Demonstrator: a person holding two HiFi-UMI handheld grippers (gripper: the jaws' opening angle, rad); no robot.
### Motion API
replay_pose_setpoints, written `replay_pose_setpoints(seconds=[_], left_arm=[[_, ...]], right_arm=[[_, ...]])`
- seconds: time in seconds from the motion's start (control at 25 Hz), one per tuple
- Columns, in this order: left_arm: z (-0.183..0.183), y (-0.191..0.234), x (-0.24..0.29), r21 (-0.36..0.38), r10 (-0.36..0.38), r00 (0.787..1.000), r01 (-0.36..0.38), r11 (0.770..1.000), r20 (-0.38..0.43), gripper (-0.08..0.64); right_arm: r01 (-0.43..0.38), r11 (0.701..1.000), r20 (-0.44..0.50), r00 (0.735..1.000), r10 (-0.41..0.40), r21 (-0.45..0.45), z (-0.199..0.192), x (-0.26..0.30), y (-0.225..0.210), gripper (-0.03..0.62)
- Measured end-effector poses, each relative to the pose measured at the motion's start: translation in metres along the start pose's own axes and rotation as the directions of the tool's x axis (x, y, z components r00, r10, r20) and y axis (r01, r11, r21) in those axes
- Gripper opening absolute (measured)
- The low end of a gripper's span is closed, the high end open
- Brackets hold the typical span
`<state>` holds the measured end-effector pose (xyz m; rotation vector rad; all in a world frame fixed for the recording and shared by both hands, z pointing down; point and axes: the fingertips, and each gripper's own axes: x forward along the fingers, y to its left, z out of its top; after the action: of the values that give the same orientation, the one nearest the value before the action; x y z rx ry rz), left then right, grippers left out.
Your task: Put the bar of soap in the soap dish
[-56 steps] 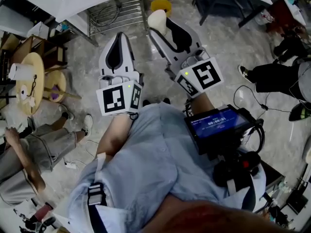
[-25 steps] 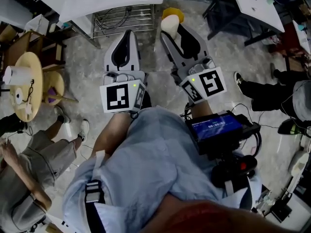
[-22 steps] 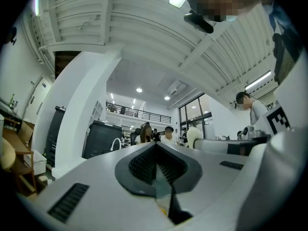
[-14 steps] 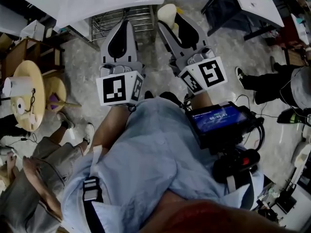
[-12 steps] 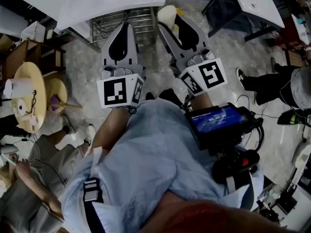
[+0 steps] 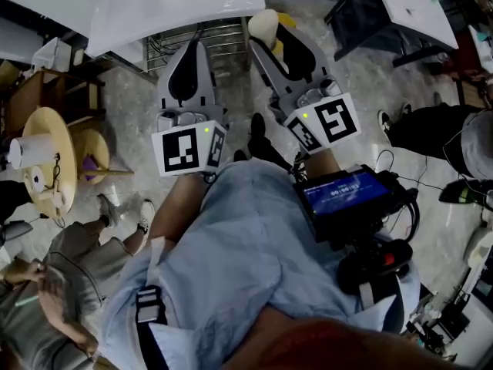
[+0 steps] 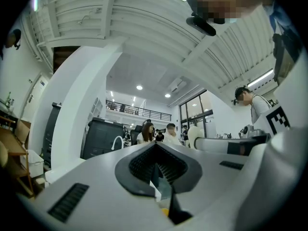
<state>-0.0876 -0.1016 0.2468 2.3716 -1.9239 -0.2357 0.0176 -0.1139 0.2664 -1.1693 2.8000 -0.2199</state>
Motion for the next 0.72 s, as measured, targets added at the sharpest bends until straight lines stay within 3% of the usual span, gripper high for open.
replay_pose_setpoints(seconds=[0.72], left_arm=[[0.0019,-0.0003,0.0039,0.002,-0.012,1.0,0.012,1.0,0.0,0.008]], right_arm=[[0.013,1.0,0.008,1.0,-0.012,-0.013,0.0076,0.0032,-0.001,0.19]])
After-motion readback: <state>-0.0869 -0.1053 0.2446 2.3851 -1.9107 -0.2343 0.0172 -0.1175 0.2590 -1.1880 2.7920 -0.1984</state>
